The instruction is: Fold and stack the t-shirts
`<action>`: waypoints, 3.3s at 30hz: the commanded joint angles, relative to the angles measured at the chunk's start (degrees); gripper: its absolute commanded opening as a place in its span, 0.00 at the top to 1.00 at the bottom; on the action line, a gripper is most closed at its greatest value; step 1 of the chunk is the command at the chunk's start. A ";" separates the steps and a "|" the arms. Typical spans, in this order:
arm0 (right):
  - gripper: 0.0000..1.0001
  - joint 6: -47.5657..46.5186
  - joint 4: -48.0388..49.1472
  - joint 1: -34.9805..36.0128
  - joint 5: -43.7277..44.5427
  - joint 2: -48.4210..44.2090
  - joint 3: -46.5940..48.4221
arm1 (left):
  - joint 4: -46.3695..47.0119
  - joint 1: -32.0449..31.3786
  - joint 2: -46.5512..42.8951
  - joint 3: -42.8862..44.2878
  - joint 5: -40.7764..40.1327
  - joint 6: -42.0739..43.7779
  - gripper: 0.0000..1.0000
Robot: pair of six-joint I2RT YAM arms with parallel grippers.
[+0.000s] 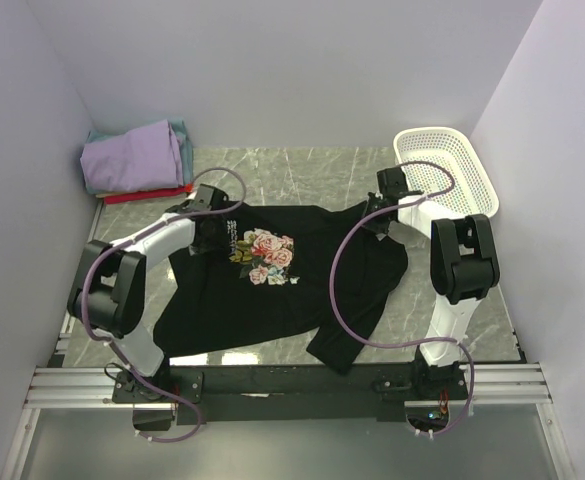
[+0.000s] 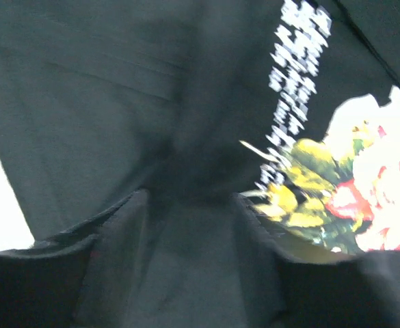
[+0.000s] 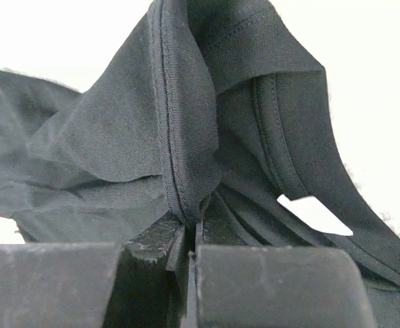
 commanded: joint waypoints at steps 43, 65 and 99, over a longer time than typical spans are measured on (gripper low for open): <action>1.00 -4.22 -1.35 -1.28 -5.83 -2.29 7.99 | 23.32 13.77 5.48 -4.98 -4.11 -18.05 0.56; 1.00 -5.89 -4.51 -2.25 0.66 -2.64 9.13 | 20.61 15.26 7.07 2.49 -10.69 -9.97 0.99; 1.00 -7.29 -20.32 -7.26 16.41 17.47 44.27 | 8.38 25.72 18.49 23.15 -6.75 6.21 0.66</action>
